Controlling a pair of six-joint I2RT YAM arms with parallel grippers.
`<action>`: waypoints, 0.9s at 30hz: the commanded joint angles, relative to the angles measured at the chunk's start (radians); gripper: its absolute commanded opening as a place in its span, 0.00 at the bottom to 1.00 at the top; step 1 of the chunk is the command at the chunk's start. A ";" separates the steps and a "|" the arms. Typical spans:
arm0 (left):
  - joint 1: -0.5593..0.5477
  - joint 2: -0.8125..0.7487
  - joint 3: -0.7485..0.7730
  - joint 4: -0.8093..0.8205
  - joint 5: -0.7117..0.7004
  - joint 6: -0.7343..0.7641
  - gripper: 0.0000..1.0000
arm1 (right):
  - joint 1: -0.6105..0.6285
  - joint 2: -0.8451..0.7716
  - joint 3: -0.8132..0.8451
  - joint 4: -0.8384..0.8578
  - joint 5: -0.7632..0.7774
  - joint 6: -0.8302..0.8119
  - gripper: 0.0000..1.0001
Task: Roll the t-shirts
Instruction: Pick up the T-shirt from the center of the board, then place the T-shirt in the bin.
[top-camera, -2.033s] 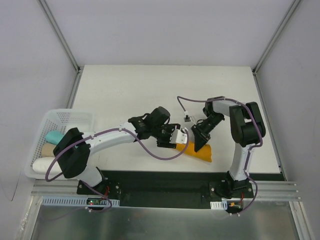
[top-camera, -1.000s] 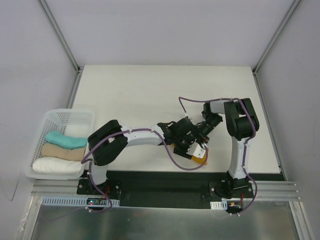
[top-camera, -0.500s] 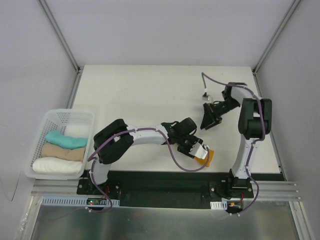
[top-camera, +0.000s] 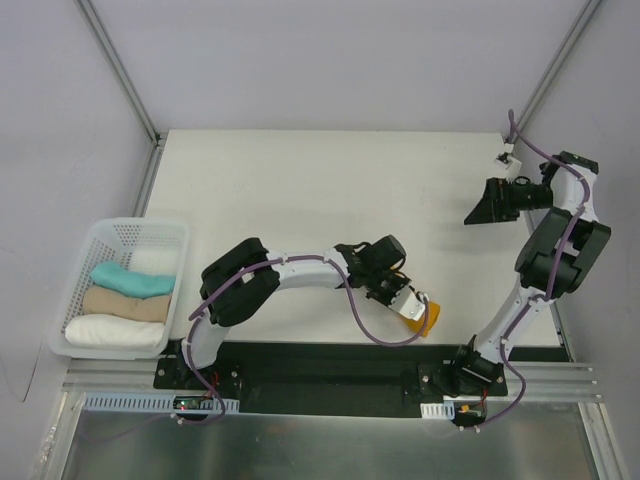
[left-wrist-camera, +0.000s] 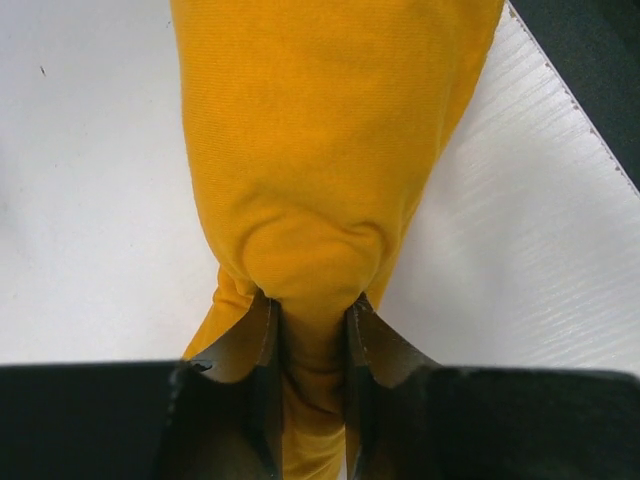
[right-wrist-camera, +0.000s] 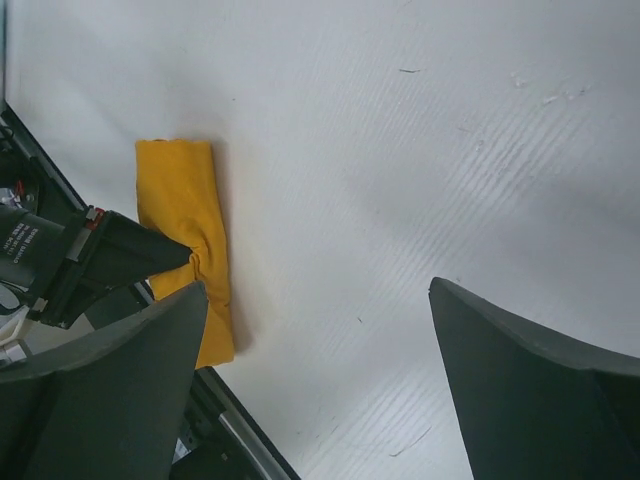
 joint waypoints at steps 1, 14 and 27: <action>-0.006 0.094 -0.026 -0.286 -0.048 -0.035 0.00 | -0.037 -0.127 0.028 -0.306 -0.047 -0.040 0.96; 0.089 -0.290 0.097 -0.424 -0.080 -0.138 0.00 | -0.042 -0.259 0.016 -0.333 -0.015 -0.022 0.96; 0.535 -0.777 -0.184 -0.521 -0.144 0.141 0.00 | -0.039 -0.390 -0.068 -0.320 0.029 0.010 0.96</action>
